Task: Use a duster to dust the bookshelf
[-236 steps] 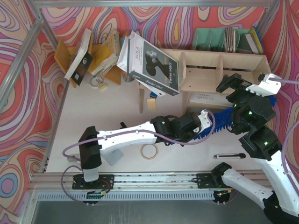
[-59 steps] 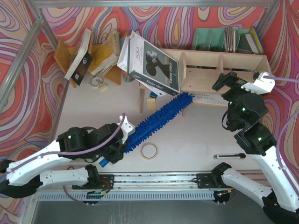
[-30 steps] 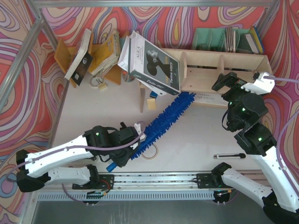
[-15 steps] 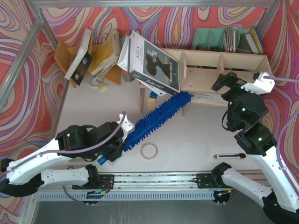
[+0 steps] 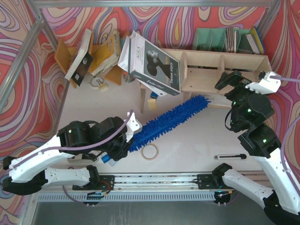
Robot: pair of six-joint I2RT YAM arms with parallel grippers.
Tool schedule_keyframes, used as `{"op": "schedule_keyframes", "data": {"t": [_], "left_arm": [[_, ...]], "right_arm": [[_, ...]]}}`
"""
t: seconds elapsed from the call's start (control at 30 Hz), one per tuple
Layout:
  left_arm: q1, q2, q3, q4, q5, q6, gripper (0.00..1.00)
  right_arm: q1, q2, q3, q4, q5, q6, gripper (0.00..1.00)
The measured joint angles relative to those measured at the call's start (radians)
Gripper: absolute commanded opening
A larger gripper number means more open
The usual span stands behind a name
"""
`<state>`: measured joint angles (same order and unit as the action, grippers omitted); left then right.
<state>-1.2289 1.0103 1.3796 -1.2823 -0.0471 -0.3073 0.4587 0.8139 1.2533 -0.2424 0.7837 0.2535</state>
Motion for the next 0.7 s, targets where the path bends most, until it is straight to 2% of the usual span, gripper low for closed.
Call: {"op": "schedule_keyframes", "data": {"t": [0.43,0.7], "left_arm": [[0.000,0.089,0.155,0.166,-0.004,0.099,0.00],[0.000,0.278,0.288,0.254,-0.119,0.121,0.00]], "right_arm": [[0.000,0.000,0.114,-0.002,-0.012,-0.030,0.99],[0.000,0.000,0.116,-0.002,-0.018,-0.030,0.99]]}}
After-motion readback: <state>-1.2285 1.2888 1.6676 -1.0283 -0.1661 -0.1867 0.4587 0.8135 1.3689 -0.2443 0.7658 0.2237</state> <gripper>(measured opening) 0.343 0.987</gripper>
